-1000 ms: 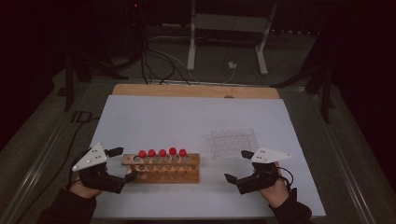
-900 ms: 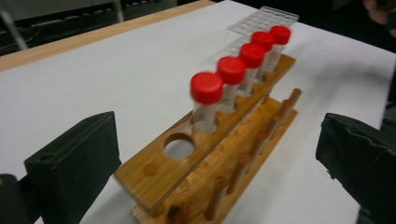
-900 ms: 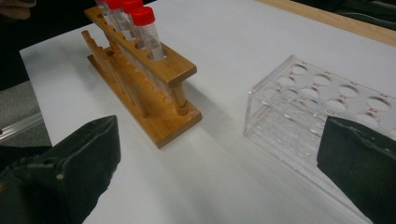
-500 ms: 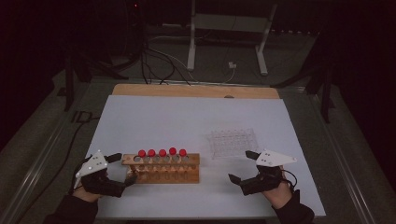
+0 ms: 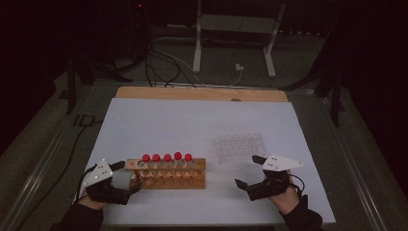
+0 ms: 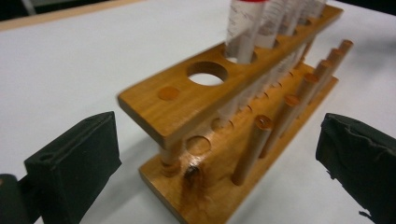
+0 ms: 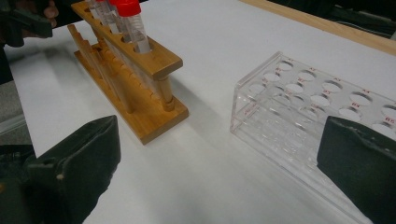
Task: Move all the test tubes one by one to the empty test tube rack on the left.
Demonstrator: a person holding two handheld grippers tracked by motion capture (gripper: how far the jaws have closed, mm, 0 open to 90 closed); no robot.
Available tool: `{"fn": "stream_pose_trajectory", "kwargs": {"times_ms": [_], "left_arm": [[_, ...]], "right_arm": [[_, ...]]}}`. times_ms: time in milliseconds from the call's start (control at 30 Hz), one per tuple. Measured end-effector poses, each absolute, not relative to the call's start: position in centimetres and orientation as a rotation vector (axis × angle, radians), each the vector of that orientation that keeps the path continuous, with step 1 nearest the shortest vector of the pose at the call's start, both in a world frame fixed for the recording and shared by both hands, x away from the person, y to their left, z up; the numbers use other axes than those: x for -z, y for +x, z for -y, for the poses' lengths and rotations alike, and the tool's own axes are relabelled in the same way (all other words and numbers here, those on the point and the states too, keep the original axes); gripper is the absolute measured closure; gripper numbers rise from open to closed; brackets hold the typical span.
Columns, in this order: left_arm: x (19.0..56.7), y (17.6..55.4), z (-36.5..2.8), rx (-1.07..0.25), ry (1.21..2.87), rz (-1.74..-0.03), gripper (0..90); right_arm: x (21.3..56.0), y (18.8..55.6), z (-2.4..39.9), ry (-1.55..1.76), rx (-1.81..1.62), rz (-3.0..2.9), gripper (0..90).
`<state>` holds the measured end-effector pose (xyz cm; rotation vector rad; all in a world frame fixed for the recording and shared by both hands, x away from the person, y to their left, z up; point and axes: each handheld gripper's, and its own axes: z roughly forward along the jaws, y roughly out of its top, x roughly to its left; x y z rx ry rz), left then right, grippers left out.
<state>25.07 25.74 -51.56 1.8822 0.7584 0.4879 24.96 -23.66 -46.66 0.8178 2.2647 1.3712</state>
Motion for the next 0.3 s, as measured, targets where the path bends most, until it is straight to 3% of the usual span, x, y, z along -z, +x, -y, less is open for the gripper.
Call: {"fn": "stream_pose_trajectory", "kwargs": {"times_ms": [300], "left_arm": [[51.67, 25.05, -25.77, -0.481, 1.888, -0.769, 0.5]], "right_arm": [[46.68, 24.93, 23.62, 0.815, -1.369, -2.264, 0.0]]}}
